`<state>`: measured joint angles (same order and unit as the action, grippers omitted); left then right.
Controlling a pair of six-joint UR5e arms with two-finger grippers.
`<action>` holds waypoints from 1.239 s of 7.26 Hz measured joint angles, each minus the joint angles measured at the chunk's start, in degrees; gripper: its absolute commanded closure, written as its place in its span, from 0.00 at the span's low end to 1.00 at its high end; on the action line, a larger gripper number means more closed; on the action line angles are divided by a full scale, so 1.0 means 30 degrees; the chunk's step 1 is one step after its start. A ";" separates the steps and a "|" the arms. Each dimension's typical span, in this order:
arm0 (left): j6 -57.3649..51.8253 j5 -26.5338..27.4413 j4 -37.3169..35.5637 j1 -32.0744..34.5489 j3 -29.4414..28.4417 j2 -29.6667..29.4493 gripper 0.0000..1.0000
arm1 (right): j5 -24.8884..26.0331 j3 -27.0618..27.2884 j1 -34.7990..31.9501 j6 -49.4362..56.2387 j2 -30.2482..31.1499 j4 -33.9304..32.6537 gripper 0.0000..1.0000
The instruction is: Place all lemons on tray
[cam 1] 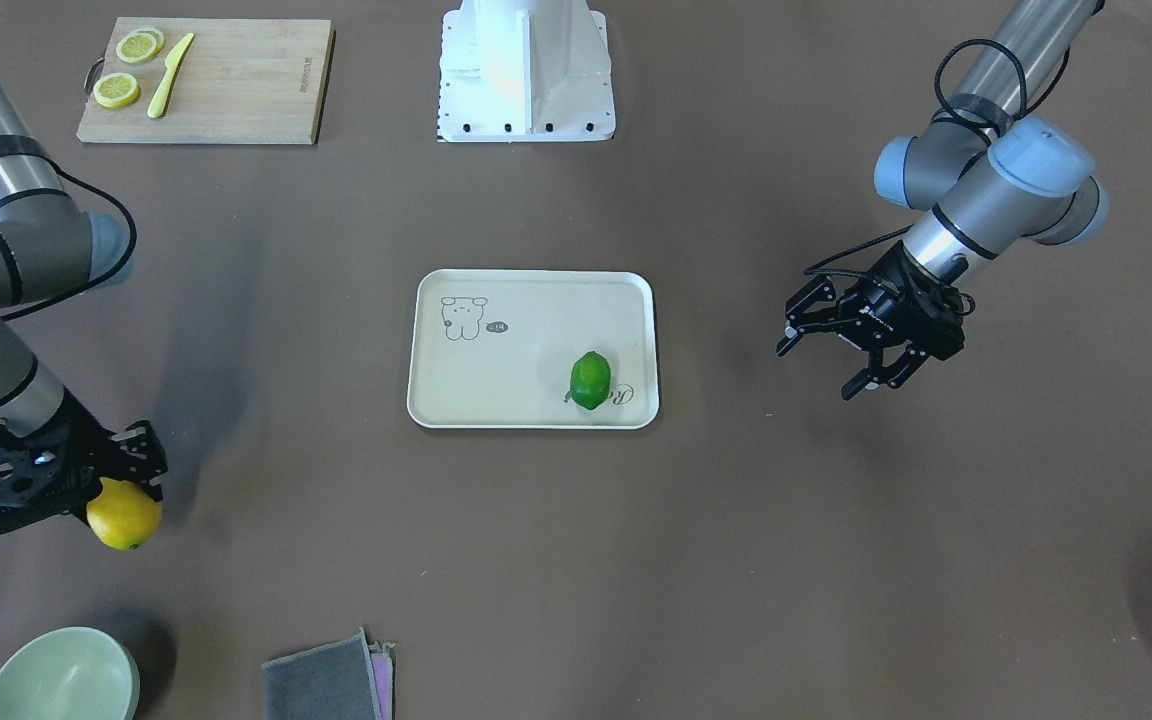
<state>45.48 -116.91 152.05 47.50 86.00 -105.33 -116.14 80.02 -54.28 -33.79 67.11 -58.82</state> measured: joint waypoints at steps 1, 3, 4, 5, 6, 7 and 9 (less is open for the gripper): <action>0.0027 -0.0006 0.0000 -0.0007 0.0025 -0.0018 0.02 | -0.0215 0.1533 0.0781 -0.2521 -0.0050 -0.1048 1.00; 0.0066 0.0003 0.0001 -0.0013 0.0075 -0.0057 0.02 | 0.0024 0.3294 0.2507 -0.7154 -0.0809 -0.2188 1.00; 0.0072 0.0005 0.0000 -0.0013 0.0071 -0.0090 0.02 | 0.0893 0.3534 0.3570 -0.9277 -0.1506 -0.2587 1.00; 0.0081 0.0006 0.0000 -0.0014 0.0060 -0.0114 0.02 | 0.2238 0.3635 0.4742 -1.1010 -0.2464 -0.3713 1.00; 0.0181 0.0006 0.0000 -0.0014 0.0058 -0.0133 0.02 | 0.3337 0.3675 0.5863 -1.2059 -0.3563 -0.5369 1.00; 0.0439 0.0006 0.0030 -0.0014 0.0064 -0.0158 0.02 | 0.3919 0.3636 0.6831 -1.2799 -0.4410 -0.6575 0.49; 0.0774 0.0000 0.0104 -0.0034 0.0058 -0.0185 0.02 | 0.4391 0.3432 0.8198 -1.4213 -0.5275 -0.7381 0.00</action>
<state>47.80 -116.91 152.36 47.40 86.17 -105.89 -102.97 90.32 -29.68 -76.43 51.28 -80.96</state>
